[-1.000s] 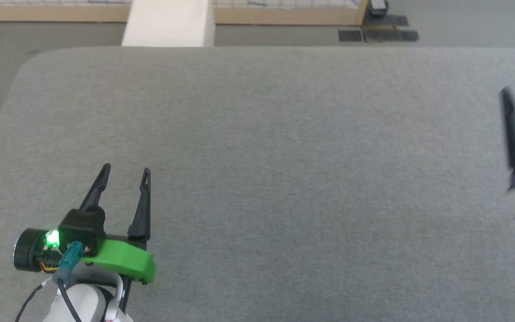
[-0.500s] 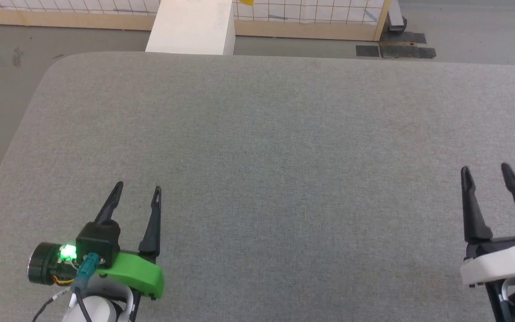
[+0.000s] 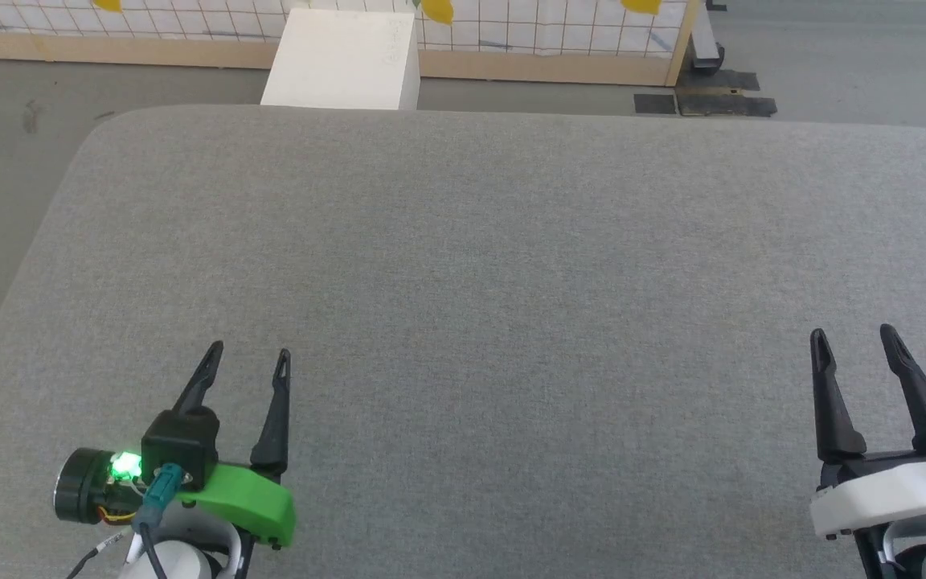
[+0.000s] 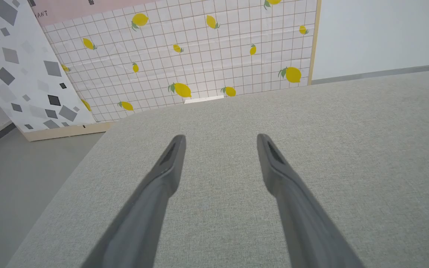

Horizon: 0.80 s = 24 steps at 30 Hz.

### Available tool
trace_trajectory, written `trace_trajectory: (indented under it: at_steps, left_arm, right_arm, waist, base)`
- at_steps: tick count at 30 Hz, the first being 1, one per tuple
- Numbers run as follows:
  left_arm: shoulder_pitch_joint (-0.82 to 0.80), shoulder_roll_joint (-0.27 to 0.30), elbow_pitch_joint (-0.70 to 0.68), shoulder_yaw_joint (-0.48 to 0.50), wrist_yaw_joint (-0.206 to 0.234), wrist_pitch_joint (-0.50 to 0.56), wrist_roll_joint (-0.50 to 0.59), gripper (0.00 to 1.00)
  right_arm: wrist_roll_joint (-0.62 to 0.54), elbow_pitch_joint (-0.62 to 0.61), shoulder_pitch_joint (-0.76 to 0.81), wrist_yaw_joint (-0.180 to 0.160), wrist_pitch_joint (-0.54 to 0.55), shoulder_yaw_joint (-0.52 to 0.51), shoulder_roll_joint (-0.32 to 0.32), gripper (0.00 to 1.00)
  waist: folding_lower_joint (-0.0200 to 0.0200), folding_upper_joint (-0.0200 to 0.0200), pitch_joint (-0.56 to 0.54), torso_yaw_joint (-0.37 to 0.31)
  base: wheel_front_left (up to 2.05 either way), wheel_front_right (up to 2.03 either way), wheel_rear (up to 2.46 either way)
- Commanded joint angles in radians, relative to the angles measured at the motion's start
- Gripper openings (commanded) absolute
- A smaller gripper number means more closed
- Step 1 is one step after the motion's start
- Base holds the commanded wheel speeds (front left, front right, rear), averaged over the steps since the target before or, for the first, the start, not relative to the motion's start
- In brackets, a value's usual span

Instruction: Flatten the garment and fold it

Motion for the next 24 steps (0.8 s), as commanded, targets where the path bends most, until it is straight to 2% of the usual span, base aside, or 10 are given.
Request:
trace_trajectory:
  at_steps: [1, 14, 15, 24]
  left_arm:
    - [0.013, -0.001, 0.003, -0.001, -0.003, -0.006, -0.011, 1.0]
    - [0.016, -0.009, 0.0, -0.001, -0.001, -0.004, -0.037, 1.0]
    - [0.004, -0.007, 0.001, -0.003, 0.0, 0.001, -0.036, 0.0]
    - [0.009, -0.027, 0.001, 0.018, -0.012, 0.012, -0.015, 0.0]
  right_arm:
    - [-0.005, 0.003, 0.013, -0.002, -0.005, 0.001, 0.002, 1.0]
    - [0.004, 0.001, 0.01, -0.002, 0.003, 0.005, -0.006, 1.0]
    - [0.001, 0.002, 0.002, 0.0, 0.002, 0.003, -0.004, 0.0]
    - [-0.005, 0.003, 0.001, 0.0, 0.01, 0.008, 0.001, 0.0]
  waist:
    - [0.0001, 0.0, -0.002, 0.0]
    - [0.0001, 0.0, 0.006, 0.008]
    - [0.0001, 0.0, 0.005, 0.008]
    - [0.0001, 0.0, 0.0, 0.006]
  base:
    - [0.0, 0.0, 0.0]
    - [0.0, 0.0, 0.0]
    - [0.0, 0.0, 0.0]
    - [0.0, 0.0, 0.0]
